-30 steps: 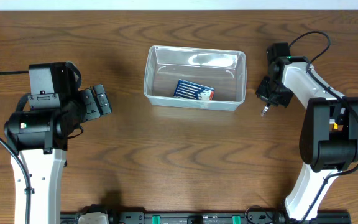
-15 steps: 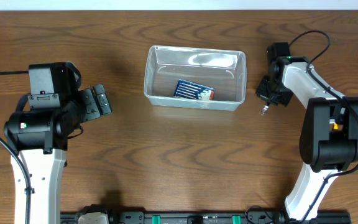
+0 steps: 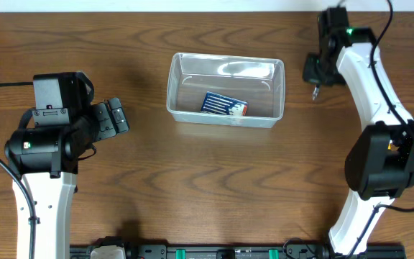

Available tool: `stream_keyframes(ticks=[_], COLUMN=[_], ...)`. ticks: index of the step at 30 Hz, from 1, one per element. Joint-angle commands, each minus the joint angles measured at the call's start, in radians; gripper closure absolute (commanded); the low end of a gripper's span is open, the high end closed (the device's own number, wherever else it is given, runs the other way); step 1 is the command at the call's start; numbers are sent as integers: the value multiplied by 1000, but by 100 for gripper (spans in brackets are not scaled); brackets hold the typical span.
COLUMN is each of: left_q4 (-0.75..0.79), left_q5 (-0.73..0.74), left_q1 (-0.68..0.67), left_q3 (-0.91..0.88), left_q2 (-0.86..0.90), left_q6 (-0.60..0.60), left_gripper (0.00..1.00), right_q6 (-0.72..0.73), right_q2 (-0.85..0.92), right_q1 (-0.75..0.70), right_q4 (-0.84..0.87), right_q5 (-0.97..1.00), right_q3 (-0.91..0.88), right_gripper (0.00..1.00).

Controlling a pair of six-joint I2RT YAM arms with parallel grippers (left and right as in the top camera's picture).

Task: Pack container
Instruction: 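Carry the wrench into the container and release it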

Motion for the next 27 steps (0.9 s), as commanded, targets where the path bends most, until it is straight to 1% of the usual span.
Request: stream_keyframes(ticks=[1, 2, 4, 6, 9, 11, 14, 17, 20, 27], left_q4=[-2, -2, -2, -2, -2, -2, -2, -2, -2, -2], left_q5=[-11, -12, -12, -12, -11, -11, -12, -12, -12, -12], left_q1=[3, 3, 3, 3, 3, 3, 3, 3, 3, 3], left_q3=[16, 16, 16, 16, 16, 16, 16, 16, 16, 16], left_q2=[-13, -13, -13, -13, -13, -13, -13, -13, -13, -13], left_q6=[6, 6, 6, 6, 6, 5, 6, 6, 6, 6], left_gripper=[2, 2, 1, 2, 2, 2, 2, 2, 1, 2], right_q6=[-261, -343, -449, -649, -918, -1038, -1166, -1243, -1245, -1242], right_q2=[-62, -63, -64, -64, -59, -45, -11, 41, 113, 288], right_q1=[62, 85, 125, 179, 259, 298, 332, 341, 340, 341], right_q4=[-41, -58, -77, -90, -98, -101, -101, -105, -112, -157], right_q5=[-6, -18, -19, -61, -112, -144, -184, -252, -302, -305], right_q3=[144, 189, 248, 283, 285, 277, 262, 243, 232, 230], right_gripper=[99, 99, 99, 99, 99, 99, 99, 99, 99, 99])
